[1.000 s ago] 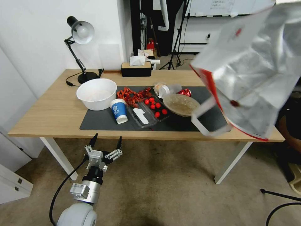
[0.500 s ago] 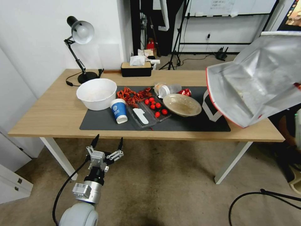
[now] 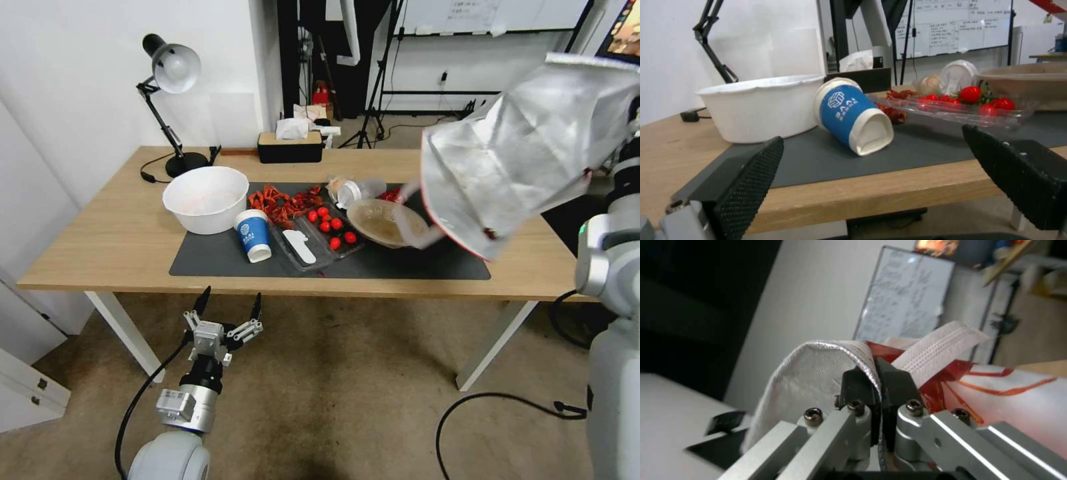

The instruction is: Pick up the food delivery bag from the floor and place it on the table.

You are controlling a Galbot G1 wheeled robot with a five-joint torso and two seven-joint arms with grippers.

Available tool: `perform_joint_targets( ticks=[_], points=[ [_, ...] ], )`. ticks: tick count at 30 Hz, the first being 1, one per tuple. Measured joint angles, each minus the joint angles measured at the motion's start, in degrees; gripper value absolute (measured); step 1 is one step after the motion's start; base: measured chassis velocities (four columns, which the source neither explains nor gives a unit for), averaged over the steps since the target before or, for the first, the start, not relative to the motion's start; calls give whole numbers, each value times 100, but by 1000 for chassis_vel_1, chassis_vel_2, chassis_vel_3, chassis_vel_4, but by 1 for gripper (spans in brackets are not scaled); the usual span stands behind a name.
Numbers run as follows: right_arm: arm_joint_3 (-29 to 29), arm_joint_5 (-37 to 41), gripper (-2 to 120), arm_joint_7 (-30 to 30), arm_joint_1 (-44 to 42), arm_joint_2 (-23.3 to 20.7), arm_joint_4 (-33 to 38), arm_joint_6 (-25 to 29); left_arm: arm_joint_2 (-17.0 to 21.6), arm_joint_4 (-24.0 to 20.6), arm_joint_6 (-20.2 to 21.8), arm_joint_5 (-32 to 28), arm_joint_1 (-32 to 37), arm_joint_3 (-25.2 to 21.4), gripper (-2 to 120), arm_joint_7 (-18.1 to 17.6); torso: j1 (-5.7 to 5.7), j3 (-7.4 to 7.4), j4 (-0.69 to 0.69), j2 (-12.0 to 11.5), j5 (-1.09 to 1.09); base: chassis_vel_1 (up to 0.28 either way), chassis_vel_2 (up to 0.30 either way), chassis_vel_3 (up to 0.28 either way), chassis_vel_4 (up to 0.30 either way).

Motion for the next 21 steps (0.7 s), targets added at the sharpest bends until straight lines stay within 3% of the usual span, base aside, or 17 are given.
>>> perform_joint_targets(
  ticks=[5,13,18,21],
  points=[
    [138,-233,0,1,-133,69,-288,1,16,12,-4,0,1,9,100,8,0,0,0,0,-1,0,0,0,0],
    [159,-770,0,60,-271,-199,-896,-51,41,8,-17,-11,0,39,100,47,0,-1,1,-1,0,0,0,0,0],
    [132,-795,0,92,-229,-371,-958,-141,49,-7,-25,-18,6,39,100,54,0,0,1,-1,0,0,0,0,0],
    [171,-573,0,410,-135,-522,-932,-370,35,-18,-35,-22,8,44,100,60,0,-1,1,-1,-3,0,0,0,0]
  ],
)
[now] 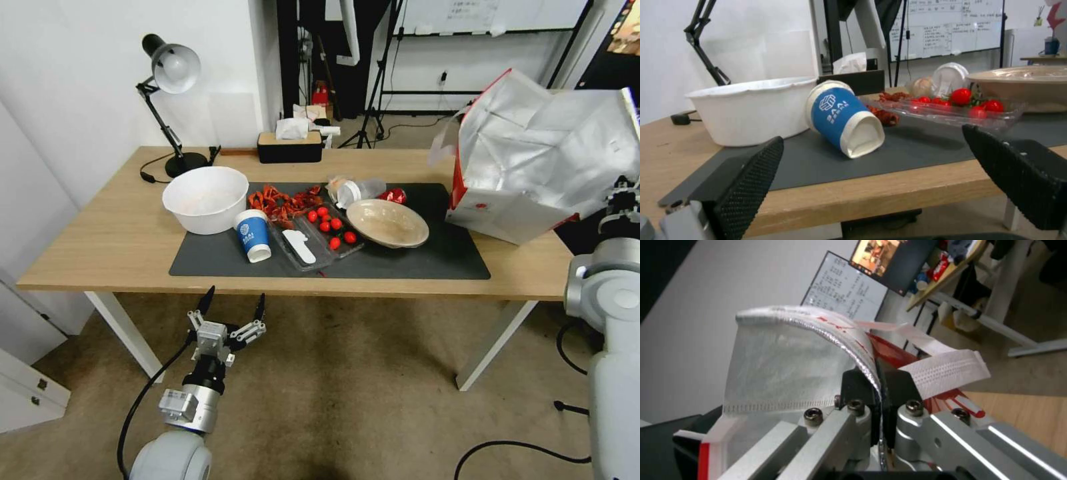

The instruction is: Pick up the food delivery bag from the floor and place it on the table.

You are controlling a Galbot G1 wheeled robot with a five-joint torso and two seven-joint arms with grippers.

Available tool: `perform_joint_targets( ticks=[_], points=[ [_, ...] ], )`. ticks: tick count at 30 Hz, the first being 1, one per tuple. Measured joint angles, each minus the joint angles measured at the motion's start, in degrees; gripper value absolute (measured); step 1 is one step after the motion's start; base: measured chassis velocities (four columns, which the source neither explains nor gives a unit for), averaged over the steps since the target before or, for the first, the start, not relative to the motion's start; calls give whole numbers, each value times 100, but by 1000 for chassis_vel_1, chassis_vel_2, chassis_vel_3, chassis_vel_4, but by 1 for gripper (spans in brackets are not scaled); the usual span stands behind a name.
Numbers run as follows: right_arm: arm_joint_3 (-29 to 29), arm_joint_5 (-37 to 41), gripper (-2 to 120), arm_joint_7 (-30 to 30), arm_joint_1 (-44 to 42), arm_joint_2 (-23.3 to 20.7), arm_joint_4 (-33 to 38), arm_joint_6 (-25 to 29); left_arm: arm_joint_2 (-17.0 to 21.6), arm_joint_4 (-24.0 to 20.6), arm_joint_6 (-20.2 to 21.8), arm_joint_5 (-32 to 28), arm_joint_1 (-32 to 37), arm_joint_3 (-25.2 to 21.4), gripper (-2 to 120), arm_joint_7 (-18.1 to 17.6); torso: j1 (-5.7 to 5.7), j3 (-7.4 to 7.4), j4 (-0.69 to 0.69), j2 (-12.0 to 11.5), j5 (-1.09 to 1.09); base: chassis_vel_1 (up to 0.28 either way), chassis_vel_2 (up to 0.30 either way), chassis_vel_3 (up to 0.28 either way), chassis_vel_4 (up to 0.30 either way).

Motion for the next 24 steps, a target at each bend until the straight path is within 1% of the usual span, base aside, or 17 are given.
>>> perform_joint_targets(
  ticks=[5,9,11,13,14,16,17,18,20,21,22,24],
  points=[
    [3,-11,0,26,25,-108,-127,-193,-24,-12,-3,2,-6,43,100,27,-1,0,-1,0,2,0,0,0,0],
    [-111,-142,0,-237,84,-227,-369,-338,-29,-19,-9,5,-6,69,100,45,-1,0,0,0,2,0,0,0,0],
    [-121,-155,0,-256,91,-235,-383,-342,-29,-21,-11,5,-6,69,100,47,0,0,0,0,2,0,0,0,0],
    [-174,-232,10,-467,129,-310,-460,-343,-22,-35,-16,5,0,69,100,51,0,0,0,-1,2,0,0,0,0],
    [-174,-232,10,-467,129,-310,-460,-343,-22,-35,-16,5,0,69,100,51,0,0,0,-1,2,0,0,0,0],
    [-176,-342,20,-852,132,-389,-514,-263,-16,-41,-21,1,5,61,100,53,0,0,0,-1,2,0,0,0,0],
    [-176,-468,25,-1185,113,-445,-540,-161,-17,-43,-24,-1,1,59,100,53,0,0,0,-1,2,0,0,0,0],
    [-176,-468,25,-1185,113,-445,-540,-161,-17,-43,-24,-1,1,59,100,53,0,0,0,-1,2,0,0,0,0],
    [-179,-770,35,-1719,48,-548,-588,56,-23,-49,-26,-1,-21,65,100,43,-1,0,-1,-1,2,0,0,0,0],
    [-187,-884,39,-1919,29,-598,-620,155,-27,-49,-26,0,-35,73,100,30,-1,0,-2,-1,1,0,0,0,0],
    [-187,-884,39,-1919,29,-598,-620,155,-27,-49,-26,0,-35,73,100,30,-1,0,-2,-1,1,0,0,0,0],
    [-235,-1247,49,-2419,8,-762,-789,414,-29,-45,-26,10,-69,88,100,-16,-1,0,-1,-1,2,0,0,0,0]
  ],
)
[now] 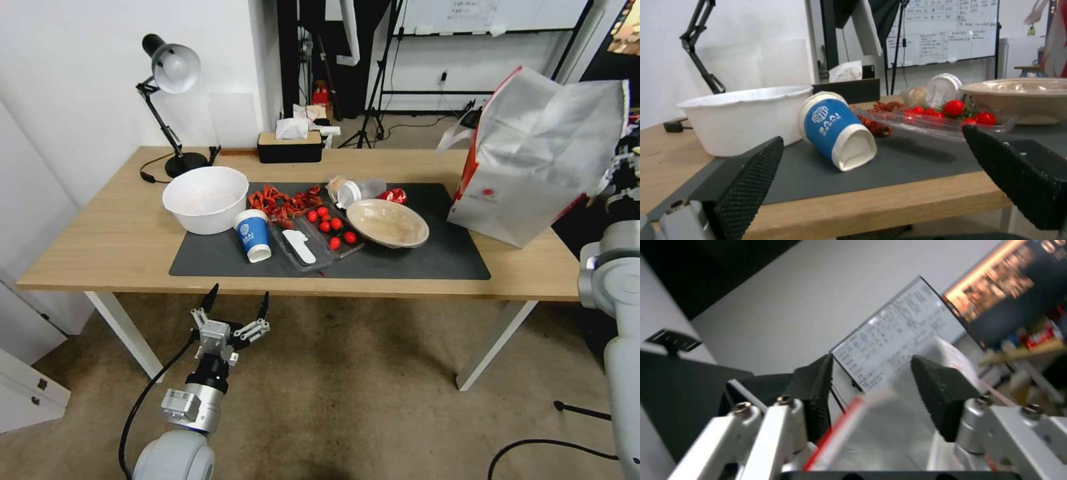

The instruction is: Pick up the food delivery bag from the floor and place it on the table.

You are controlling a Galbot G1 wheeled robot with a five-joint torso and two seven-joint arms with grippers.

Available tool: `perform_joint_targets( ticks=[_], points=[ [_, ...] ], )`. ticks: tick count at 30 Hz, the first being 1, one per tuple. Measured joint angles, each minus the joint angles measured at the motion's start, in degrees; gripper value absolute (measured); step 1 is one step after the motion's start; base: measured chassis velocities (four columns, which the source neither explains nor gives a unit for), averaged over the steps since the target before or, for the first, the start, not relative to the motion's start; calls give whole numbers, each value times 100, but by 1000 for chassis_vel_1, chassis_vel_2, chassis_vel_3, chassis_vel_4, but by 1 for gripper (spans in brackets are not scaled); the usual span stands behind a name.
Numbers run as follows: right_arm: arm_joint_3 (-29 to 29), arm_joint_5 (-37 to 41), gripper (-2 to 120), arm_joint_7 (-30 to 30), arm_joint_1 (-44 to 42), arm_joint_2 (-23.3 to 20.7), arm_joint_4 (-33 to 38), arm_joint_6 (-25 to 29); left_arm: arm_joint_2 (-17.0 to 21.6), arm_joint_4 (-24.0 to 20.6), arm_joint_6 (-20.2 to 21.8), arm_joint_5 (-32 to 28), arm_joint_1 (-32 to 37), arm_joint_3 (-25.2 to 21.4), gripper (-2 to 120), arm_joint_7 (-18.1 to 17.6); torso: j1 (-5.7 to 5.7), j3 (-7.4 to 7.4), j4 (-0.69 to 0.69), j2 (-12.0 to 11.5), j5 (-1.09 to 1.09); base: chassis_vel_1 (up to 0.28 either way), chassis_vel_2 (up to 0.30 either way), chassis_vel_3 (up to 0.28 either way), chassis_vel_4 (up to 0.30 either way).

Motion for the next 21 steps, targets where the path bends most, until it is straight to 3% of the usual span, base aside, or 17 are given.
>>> perform_joint_targets(
  ticks=[7,11,13,18,19,21],
  points=[
    [-16,-1028,71,-813,-378,-67,300,437,-12,66,-54,118,-19,40,100,-187,0,0,0,0,-2,0,0,0,0],
    [9,-1593,85,-1207,-881,91,959,545,11,70,-57,137,-51,48,100,-270,1,-1,4,0,-3,0,0,0,0],
    [101,-2202,96,-1514,-1617,307,1655,389,40,70,-71,117,-71,43,100,-350,0,-1,-1,0,-2,0,0,0,0],
    [166,-3517,100,-1786,-2298,608,1876,333,43,111,-269,65,-34,36,100,-426,-2,-2,-1,0,-2,0,0,0,0],
    [106,-4139,100,-1704,-2527,792,1768,415,29,132,-352,46,-25,41,100,-434,-2,-2,2,0,-3,0,0,0,0],
    [56,-4476,100,-1610,-2675,959,1667,462,25,147,-400,36,-27,48,100,-434,-1,-1,2,0,-1,0,0,0,0]
  ],
)
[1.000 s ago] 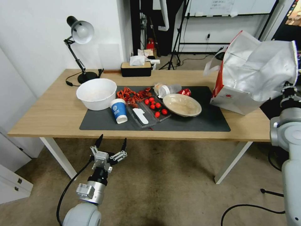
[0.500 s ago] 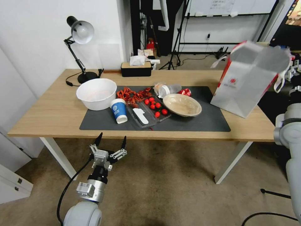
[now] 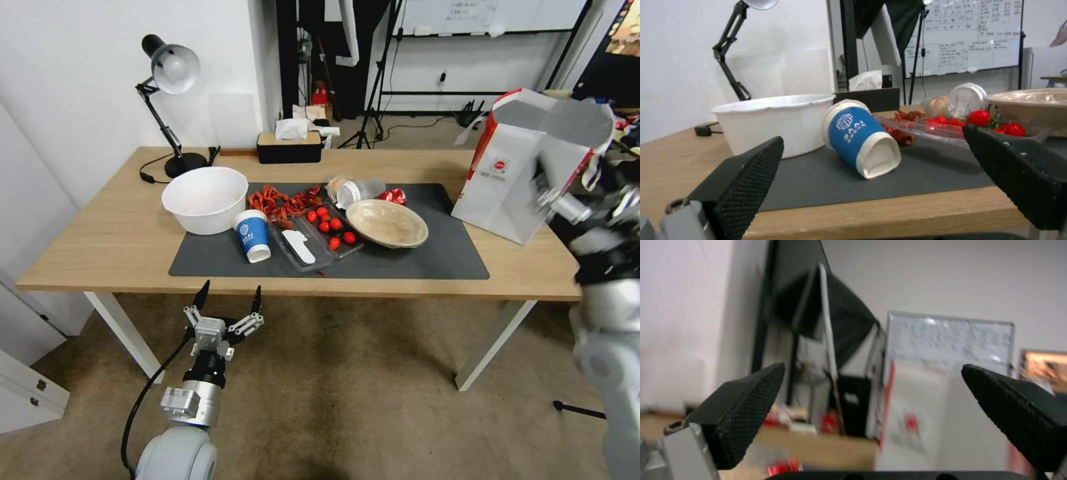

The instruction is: Pick up the food delivery bag from the floor and place it on the table.

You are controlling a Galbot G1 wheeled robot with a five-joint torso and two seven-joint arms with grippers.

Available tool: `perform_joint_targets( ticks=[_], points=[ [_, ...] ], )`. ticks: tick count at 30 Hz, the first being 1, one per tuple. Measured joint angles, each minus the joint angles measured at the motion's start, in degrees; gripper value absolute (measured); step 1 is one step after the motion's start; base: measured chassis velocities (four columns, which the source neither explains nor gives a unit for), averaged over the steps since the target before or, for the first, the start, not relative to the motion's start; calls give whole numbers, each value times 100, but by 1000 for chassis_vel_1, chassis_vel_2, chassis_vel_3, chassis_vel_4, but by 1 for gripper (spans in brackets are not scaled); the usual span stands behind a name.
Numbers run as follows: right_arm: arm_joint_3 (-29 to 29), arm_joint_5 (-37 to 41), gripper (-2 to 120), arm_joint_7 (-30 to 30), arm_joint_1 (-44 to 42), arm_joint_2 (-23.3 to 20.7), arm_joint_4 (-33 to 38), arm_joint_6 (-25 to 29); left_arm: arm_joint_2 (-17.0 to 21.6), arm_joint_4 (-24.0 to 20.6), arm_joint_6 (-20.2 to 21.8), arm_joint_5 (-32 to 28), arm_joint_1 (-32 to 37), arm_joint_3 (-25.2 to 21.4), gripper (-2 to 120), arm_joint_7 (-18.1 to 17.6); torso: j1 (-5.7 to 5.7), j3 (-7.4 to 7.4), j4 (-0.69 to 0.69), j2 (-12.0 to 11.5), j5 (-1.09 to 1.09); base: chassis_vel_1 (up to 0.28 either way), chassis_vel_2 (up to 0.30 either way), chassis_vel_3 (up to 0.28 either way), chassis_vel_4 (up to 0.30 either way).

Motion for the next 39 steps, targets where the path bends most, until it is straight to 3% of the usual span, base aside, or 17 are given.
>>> perform_joint_targets(
  ticks=[5,12,39],
  points=[
    [-133,-427,100,28,-454,759,-682,364,37,85,-160,-43,0,-37,100,24,0,0,-2,0,2,0,0,0,0],
    [-190,-218,100,-362,-780,1071,-961,727,79,92,-164,-66,26,-99,100,73,0,0,-2,1,-3,0,0,0,0],
    [-211,-240,100,-354,-706,1069,-735,653,-1,221,-167,-54,-14,-126,100,110,1,1,-1,0,0,0,0,0,0]
  ],
)
